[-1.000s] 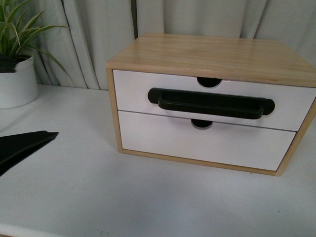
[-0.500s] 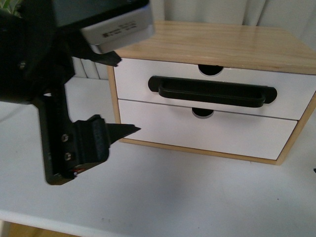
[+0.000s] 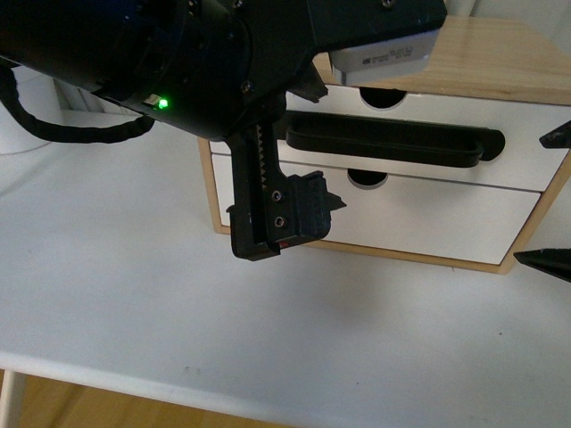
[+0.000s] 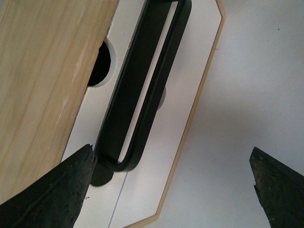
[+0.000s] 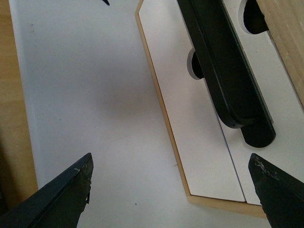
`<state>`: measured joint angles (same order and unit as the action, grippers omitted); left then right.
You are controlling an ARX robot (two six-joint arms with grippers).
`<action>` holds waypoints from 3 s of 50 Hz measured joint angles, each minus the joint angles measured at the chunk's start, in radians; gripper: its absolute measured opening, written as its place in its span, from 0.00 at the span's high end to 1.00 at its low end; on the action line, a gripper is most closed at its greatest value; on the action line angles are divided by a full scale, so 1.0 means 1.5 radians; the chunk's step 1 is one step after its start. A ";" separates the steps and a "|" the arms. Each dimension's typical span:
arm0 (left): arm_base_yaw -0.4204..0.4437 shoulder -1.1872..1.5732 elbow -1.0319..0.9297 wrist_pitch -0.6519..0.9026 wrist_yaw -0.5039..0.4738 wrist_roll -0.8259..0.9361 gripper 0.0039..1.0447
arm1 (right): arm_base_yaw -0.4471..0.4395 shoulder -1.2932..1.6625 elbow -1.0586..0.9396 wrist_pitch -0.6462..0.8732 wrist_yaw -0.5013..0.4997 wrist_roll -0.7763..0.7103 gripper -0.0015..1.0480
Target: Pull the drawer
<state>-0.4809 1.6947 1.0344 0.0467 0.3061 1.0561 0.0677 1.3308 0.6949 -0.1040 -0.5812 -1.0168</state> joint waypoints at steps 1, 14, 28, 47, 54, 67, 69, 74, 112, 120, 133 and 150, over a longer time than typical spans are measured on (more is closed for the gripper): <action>-0.001 0.005 0.004 -0.005 0.000 0.003 0.05 | 0.000 0.002 0.002 0.000 -0.002 0.001 0.09; -0.003 0.052 0.034 -0.022 -0.010 0.035 0.05 | 0.008 0.045 0.033 0.022 -0.008 0.033 0.09; 0.000 0.097 0.088 -0.073 -0.014 0.078 0.05 | 0.044 0.097 0.055 0.065 0.004 0.064 0.09; 0.006 0.125 0.101 -0.079 -0.025 0.112 0.05 | 0.073 0.153 0.087 0.100 0.025 0.088 0.09; 0.006 0.125 0.101 -0.080 -0.025 0.116 0.05 | 0.078 0.176 0.095 0.109 0.033 0.090 0.09; 0.006 0.125 0.106 -0.090 -0.023 0.118 0.05 | 0.078 0.203 0.098 0.128 0.040 0.100 0.09; 0.006 0.124 0.106 -0.092 -0.021 0.117 0.05 | 0.078 0.207 0.098 0.128 0.040 0.100 0.09; 0.007 0.123 0.106 -0.095 -0.016 0.115 0.05 | 0.077 0.214 0.104 0.128 0.036 0.101 0.09; 0.015 0.103 0.109 -0.169 0.006 0.120 0.05 | 0.057 0.215 0.131 0.004 -0.041 0.051 0.09; 0.009 0.090 0.108 -0.209 0.006 0.130 0.05 | 0.054 0.202 0.134 -0.051 -0.057 0.013 0.09; -0.002 0.058 0.084 -0.248 0.004 0.138 0.05 | 0.051 0.169 0.119 -0.125 -0.078 -0.042 0.09; -0.016 0.005 0.046 -0.318 -0.007 0.154 0.05 | 0.058 0.108 0.084 -0.219 -0.081 -0.101 0.08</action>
<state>-0.5045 1.7023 1.1038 -0.4309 0.2955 1.2865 0.1555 1.4933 0.8211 -0.4332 -0.7029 -1.1690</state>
